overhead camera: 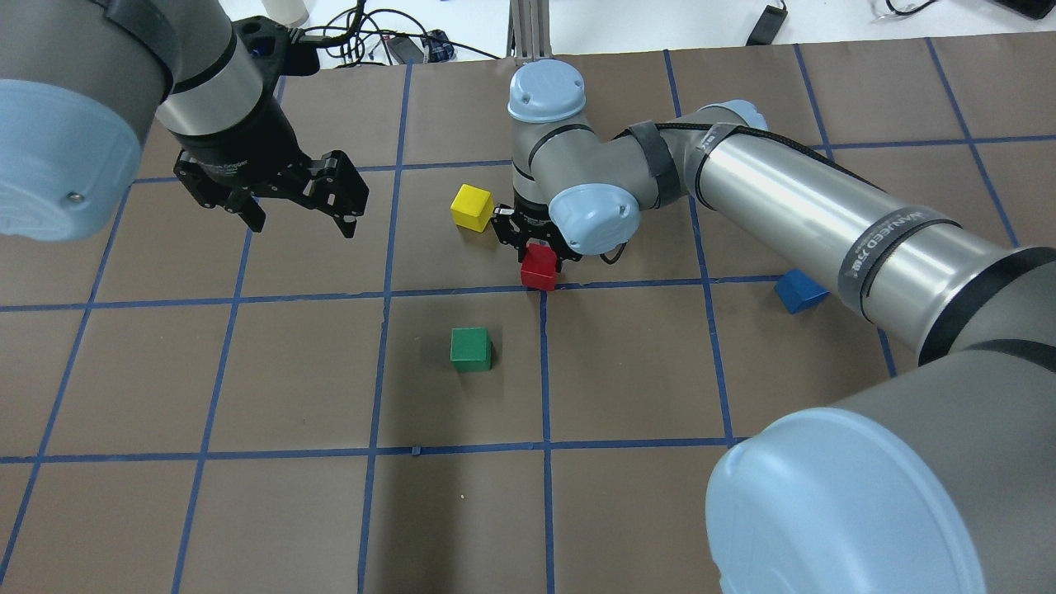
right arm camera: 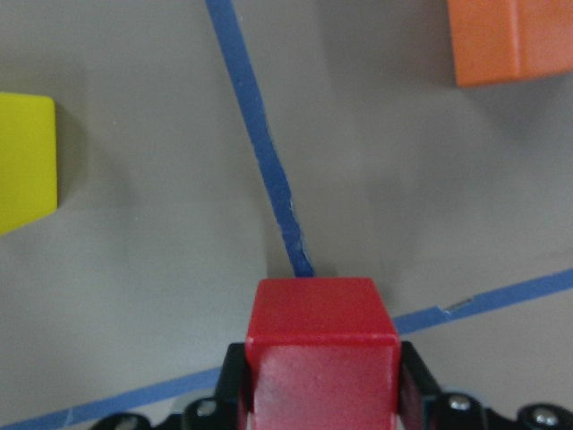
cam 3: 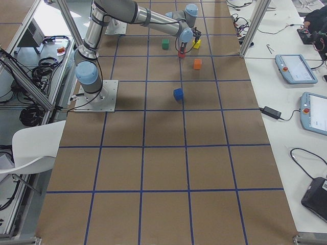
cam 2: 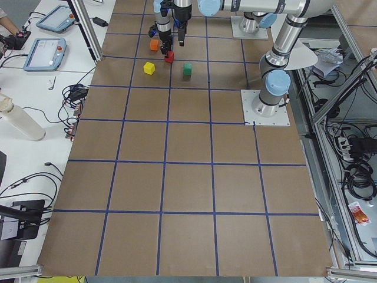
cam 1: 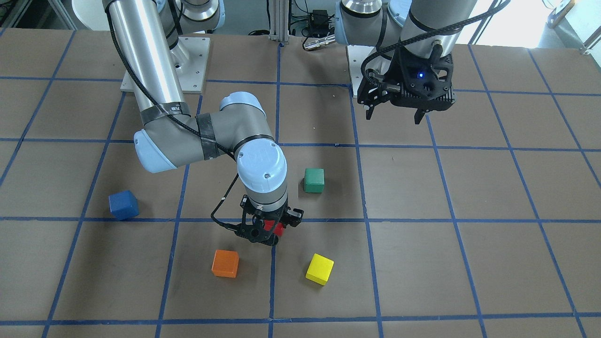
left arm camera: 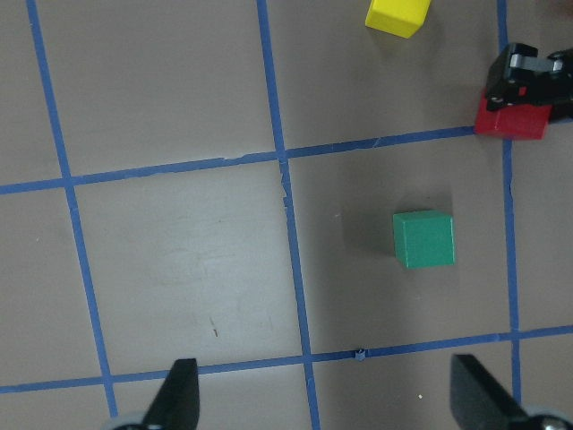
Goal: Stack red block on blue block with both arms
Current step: 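Lift the red cube with the right gripper and carry it over the blue cube, then lower the red cube onto the blue cube with the right gripper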
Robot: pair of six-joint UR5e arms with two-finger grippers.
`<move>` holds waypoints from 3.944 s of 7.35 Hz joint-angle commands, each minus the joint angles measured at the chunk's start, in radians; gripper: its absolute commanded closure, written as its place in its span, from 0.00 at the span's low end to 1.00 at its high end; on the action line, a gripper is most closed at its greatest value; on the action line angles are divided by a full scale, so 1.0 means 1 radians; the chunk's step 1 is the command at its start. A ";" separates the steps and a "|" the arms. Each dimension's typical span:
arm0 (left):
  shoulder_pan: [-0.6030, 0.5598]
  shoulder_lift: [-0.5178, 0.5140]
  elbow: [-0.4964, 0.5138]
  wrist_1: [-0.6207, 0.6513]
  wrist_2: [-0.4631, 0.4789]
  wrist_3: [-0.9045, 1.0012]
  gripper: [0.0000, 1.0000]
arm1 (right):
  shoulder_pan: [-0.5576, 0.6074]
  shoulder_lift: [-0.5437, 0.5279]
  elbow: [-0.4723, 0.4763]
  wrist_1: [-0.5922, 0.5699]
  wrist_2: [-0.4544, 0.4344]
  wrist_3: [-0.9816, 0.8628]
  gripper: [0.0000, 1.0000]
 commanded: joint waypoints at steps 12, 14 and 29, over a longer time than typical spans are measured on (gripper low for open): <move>0.000 0.000 -0.003 0.010 0.000 -0.002 0.00 | -0.607 -0.379 0.342 0.058 -0.143 -1.235 1.00; 0.000 0.000 -0.004 0.010 0.000 -0.002 0.00 | -0.606 -0.383 0.399 -0.073 -0.114 -1.231 1.00; -0.002 -0.002 -0.003 0.013 0.000 -0.003 0.00 | -0.601 -0.337 0.404 -0.065 -0.063 -1.157 0.67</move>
